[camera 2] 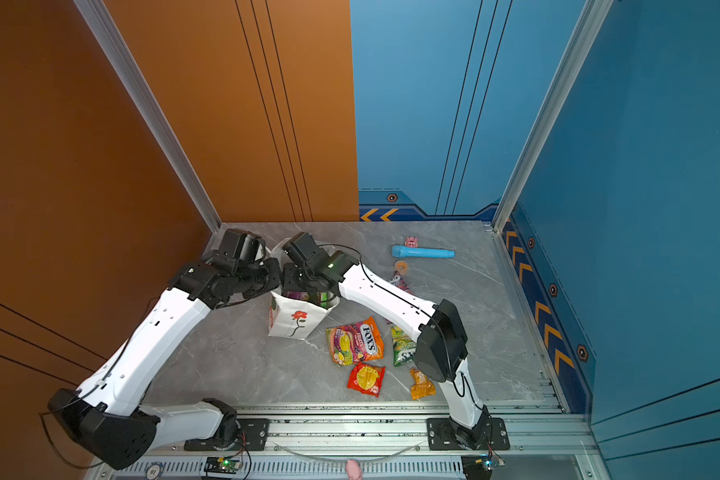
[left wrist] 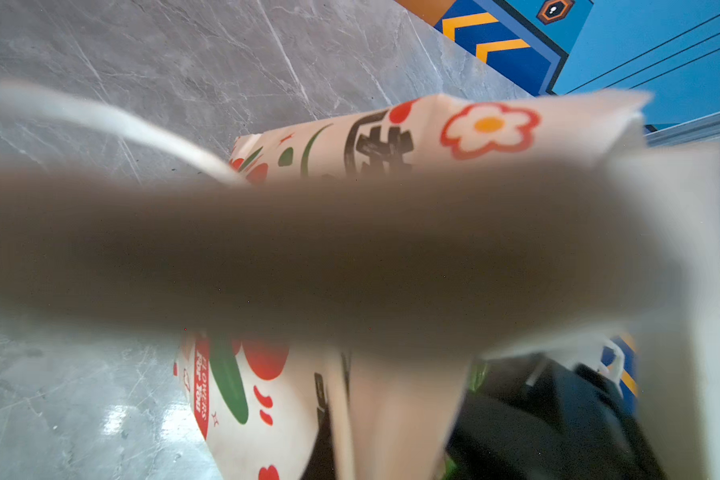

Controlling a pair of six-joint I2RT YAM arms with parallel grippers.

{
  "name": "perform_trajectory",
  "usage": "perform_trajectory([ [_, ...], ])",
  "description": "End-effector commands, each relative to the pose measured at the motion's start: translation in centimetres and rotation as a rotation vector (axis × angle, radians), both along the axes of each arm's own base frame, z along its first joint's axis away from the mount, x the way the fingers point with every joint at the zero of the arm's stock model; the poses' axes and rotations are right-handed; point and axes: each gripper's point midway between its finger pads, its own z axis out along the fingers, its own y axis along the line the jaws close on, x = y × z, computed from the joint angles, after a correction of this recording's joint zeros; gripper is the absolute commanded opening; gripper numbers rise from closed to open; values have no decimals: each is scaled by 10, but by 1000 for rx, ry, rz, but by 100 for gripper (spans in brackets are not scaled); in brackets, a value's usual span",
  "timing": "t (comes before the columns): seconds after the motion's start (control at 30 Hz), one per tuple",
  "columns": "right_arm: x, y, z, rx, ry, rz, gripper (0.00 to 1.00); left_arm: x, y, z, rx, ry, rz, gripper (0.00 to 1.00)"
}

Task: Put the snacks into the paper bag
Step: 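Open the right gripper and withdraw it toward the orange Fox's bag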

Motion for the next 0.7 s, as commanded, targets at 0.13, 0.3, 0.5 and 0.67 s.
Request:
perform_trajectory([
  [0.13, -10, -45, 111, 104, -198, -9, 59, 13, 2, 14, -36, -54, -56, 0],
  [0.3, -10, -86, 135, 113, -260, -52, 67, 15, 11, 5, -36, -34, -73, 0],
  [0.5, -7, -156, 109, 17, -275, -143, 73, 4, 30, 3, -35, -39, -92, 0],
  [0.67, -3, -222, 52, -104, -215, -278, 79, -4, 43, 2, -14, -40, -119, 0],
])
